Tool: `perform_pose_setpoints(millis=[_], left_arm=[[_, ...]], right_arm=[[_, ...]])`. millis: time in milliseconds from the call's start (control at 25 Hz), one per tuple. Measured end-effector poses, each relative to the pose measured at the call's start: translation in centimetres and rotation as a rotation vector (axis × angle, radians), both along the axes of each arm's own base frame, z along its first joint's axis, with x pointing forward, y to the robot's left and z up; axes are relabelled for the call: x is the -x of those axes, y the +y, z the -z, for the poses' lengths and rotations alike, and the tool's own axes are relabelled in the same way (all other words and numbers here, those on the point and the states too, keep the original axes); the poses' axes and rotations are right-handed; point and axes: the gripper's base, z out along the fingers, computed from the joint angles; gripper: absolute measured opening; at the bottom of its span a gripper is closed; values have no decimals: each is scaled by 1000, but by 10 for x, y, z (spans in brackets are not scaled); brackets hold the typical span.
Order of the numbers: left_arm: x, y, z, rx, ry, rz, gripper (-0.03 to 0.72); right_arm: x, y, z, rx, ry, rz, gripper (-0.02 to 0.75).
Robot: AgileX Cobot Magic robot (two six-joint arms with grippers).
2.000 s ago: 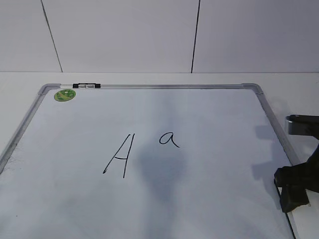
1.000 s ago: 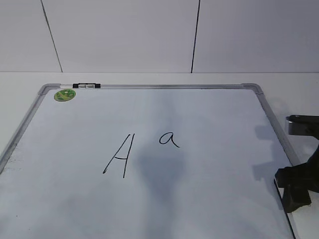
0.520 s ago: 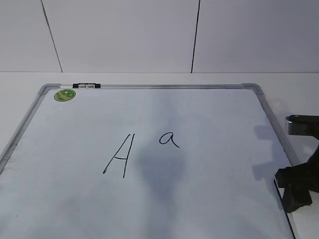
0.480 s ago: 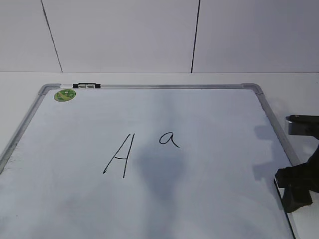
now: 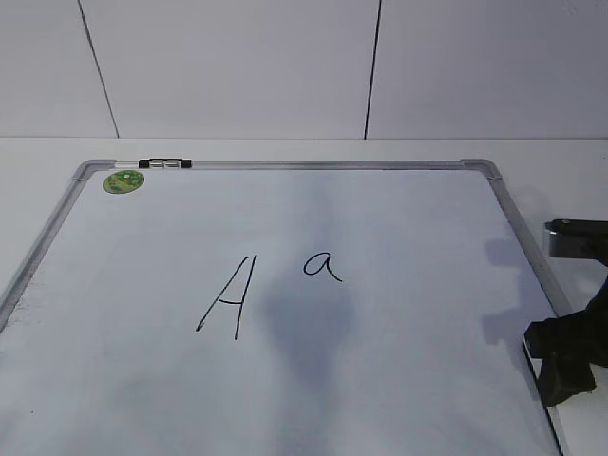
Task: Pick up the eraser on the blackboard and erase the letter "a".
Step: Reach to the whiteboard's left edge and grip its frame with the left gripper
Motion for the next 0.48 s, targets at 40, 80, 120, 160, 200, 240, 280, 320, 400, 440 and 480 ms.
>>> perform_pose_setpoints(millis=[40,80,120,160,200,240,280,320,400,440,480], left_arm=[[0,0,0,0,0,0,239],[0,0,0,0,0,0,239],[0,0,0,0,0,0,239],[0,0,0,0,0,0,239],[0,0,0,0,0,0,239],[0,0,0,0,0,0,239],[0,0,0,0,0,0,239],[0,0,0,0,0,0,239],[0,0,0,0,0,0,239],[0,0,0,1,0,1,239],[0,0,0,3,0,2,239]], right_arm=[[0,0,0,0,0,0,564],[0,0,0,0,0,0,564],[0,0,0,0,0,0,564],[0,0,0,0,0,0,564],[0,0,0,0,-1,0,564],[0,0,0,0,-1,0,564],[0,0,0,0,-1,0,564],[0,0,0,0,-1,0,564],[0,0,0,0,-1,0,564],[0,0,0,0,-1,0,564],[0,0,0,0,-1,0,564]])
